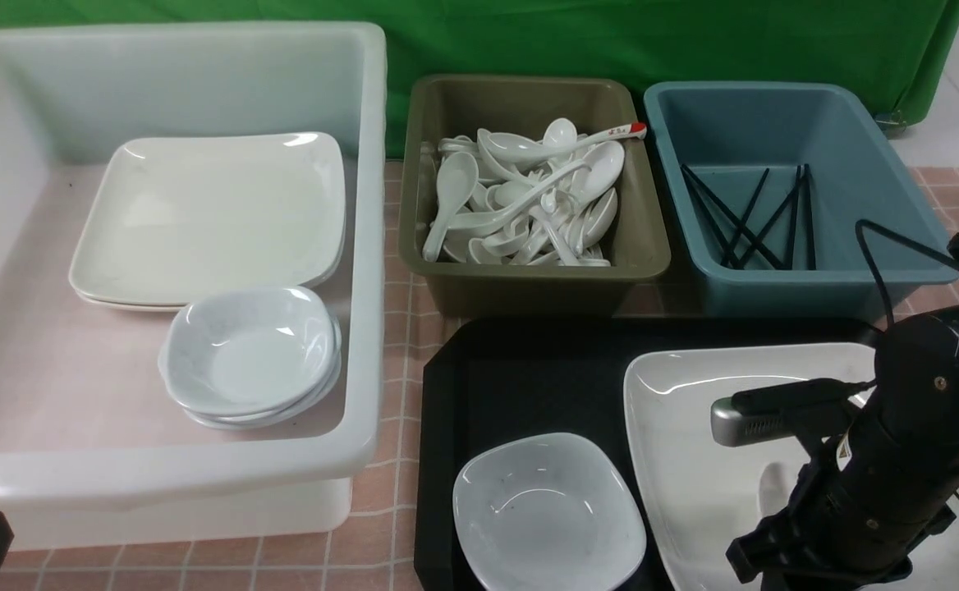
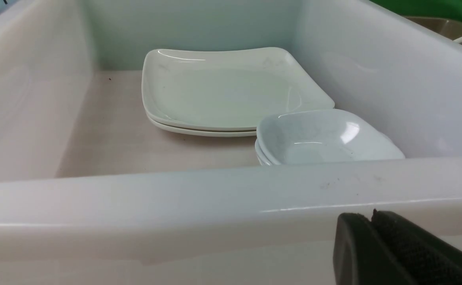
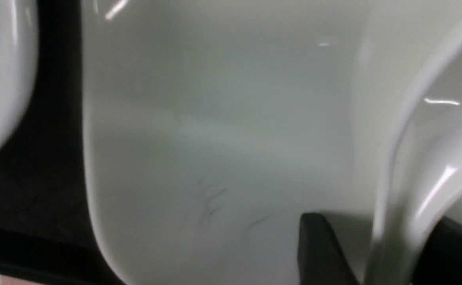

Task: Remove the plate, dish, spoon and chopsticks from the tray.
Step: Use the right arm to grab a soup spoon from the plate, then use the right arm to put the soup spoon into the small storage box in the middle

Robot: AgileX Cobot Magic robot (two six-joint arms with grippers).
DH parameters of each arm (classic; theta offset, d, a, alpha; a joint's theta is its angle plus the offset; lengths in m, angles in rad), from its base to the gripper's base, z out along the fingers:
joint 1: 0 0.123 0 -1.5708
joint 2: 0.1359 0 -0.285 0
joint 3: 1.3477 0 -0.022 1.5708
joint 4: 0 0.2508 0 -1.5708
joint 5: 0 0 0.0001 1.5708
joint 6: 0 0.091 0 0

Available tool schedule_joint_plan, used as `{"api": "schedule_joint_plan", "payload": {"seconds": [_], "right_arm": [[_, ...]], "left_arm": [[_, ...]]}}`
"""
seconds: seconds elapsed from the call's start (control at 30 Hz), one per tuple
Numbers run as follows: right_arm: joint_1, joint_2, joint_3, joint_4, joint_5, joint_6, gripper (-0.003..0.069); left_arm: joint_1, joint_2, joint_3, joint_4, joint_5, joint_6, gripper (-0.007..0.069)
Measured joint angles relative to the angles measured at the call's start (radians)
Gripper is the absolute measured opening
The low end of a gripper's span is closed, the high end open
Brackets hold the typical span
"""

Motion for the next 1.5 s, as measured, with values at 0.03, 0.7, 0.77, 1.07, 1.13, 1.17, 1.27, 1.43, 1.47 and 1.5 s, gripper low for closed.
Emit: {"api": "schedule_joint_plan", "payload": {"seconds": [0.03,0.7,0.77,1.07,1.13,1.17,1.27,1.43,1.47,1.5], "right_arm": [[0.000,0.001,-0.001,-0.002,0.000,0.000,0.0327],[0.000,0.003,-0.445,0.003,-0.213,-0.034,0.0194],[0.000,0.044,-0.515,0.003,-0.328,-0.038,0.0194],[0.000,0.343,-0.868,0.005,-0.564,-0.046,0.0316],[0.000,0.394,-0.918,0.006,-0.517,-0.044,0.0409],[0.000,0.416,-0.945,0.006,-0.424,-0.036,0.0465],[-0.001,0.420,-0.999,0.006,-0.240,-0.033,0.0499],[-0.012,0.358,-1.152,0.003,0.155,-0.058,0.0316],[-0.012,0.337,-1.177,0.002,0.245,-0.071,0.0252],[-0.012,0.314,-1.206,0.002,0.333,-0.080,0.0169]], "left_arm": [[0.000,0.000,0.000,-0.005,0.000,0.000,0.0020],[0.000,0.000,0.000,0.000,0.000,0.000,0.0020],[0.000,0.000,0.000,-0.005,0.000,0.000,0.0020],[0.000,0.000,0.000,-0.005,0.000,0.000,0.0020],[0.000,0.000,0.000,-0.005,0.000,0.000,0.0020],[0.000,0.000,0.000,-0.005,0.000,0.000,0.0020],[0.000,0.000,0.000,-0.005,0.000,0.000,0.0020],[0.000,0.000,0.000,-0.005,0.000,0.000,0.0020],[0.000,0.000,0.000,-0.005,0.000,0.000,0.0020],[0.000,0.000,0.000,-0.005,0.000,0.000,0.0020]]}}
